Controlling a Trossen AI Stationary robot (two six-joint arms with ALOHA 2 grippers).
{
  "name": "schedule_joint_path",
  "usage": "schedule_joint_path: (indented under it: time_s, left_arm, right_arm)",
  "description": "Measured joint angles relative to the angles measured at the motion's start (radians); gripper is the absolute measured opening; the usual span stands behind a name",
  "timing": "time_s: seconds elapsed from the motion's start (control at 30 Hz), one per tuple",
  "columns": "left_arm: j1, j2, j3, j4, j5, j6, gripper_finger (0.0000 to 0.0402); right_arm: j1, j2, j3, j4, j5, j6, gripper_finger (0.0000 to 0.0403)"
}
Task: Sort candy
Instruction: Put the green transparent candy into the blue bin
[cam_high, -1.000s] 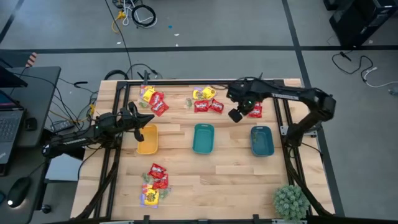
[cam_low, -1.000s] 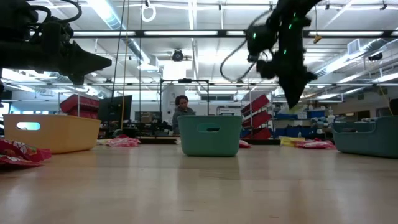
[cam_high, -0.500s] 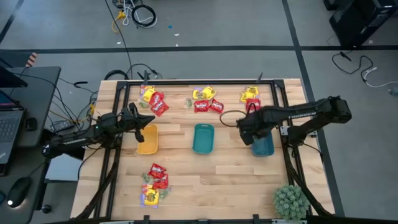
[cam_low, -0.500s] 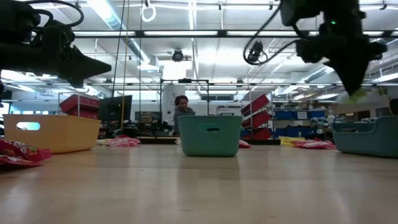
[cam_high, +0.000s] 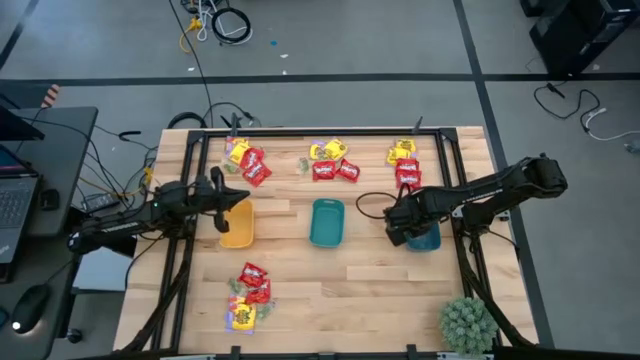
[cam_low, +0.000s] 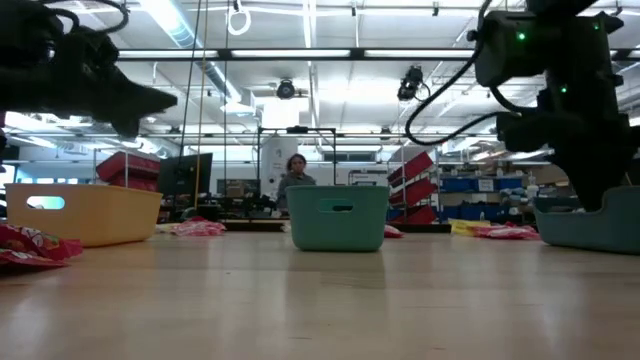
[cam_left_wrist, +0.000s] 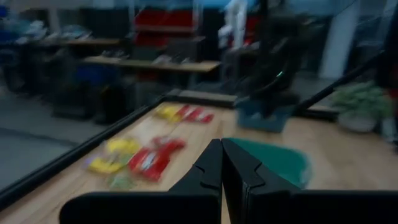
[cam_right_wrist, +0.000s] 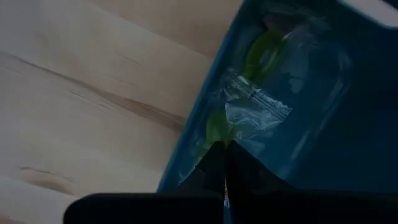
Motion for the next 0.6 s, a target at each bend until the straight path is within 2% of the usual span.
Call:
schedule_joint_path:
  time_s: [0.1, 0.17, 0.33, 0.6]
  left_arm:
    - [-0.001, 0.0, 0.0, 0.088, 0.1, 0.042, 0.0004]
    - [0.0, -0.001, 0.003, 0.108, 0.105, 0.024, 0.0004]
    - [0.0, 0.034, 0.065, -0.049, 0.079, 0.012, 0.0004]
    - [-0.002, 0.213, 0.177, -0.142, 0.092, -0.035, 0.0004]
  right_arm:
    - [0.001, -0.004, -0.002, -0.01, 0.003, -0.024, 0.0001]
    - [0.002, -0.017, 0.005, -0.022, 0.016, -0.033, 0.0003]
    - [0.012, -0.071, 0.018, -0.066, 0.034, -0.04, 0.0027]
    - [0.062, -0.172, 0.019, -0.086, 0.073, -0.106, 0.0138]
